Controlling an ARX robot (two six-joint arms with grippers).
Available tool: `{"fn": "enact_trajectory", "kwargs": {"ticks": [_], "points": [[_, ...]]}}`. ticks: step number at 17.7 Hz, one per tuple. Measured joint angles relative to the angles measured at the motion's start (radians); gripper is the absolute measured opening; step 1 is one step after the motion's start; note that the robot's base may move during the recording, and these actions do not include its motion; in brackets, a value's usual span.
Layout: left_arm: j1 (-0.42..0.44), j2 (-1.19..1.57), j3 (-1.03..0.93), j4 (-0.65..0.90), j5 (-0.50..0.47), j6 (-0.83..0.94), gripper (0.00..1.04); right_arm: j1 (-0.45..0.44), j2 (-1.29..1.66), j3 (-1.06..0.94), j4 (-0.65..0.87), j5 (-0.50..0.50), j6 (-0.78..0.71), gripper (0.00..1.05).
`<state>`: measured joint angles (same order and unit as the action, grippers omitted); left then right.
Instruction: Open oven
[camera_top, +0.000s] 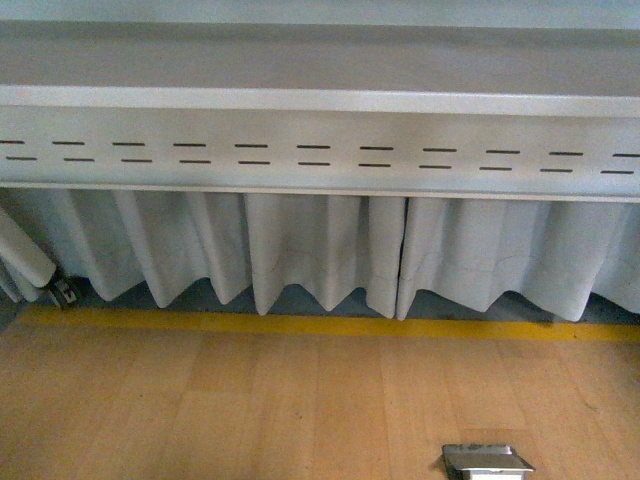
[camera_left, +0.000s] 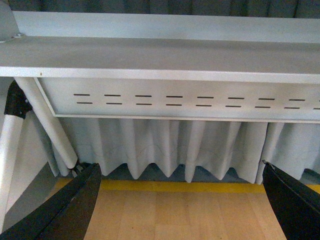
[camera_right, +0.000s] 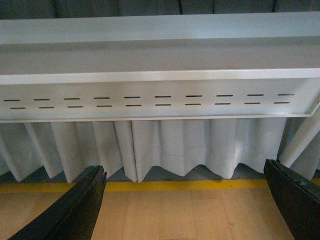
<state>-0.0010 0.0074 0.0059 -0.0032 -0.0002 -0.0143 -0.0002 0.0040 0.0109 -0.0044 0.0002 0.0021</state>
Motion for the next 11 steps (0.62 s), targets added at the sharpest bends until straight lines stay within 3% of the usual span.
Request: {"fn": "enact_trajectory", "kwargs": {"ticks": [11], "points": [[0.000,0.000,0.000,0.000,0.000,0.000,0.98,0.000,0.000,0.000,0.000,0.000,0.000,0.98]]}}
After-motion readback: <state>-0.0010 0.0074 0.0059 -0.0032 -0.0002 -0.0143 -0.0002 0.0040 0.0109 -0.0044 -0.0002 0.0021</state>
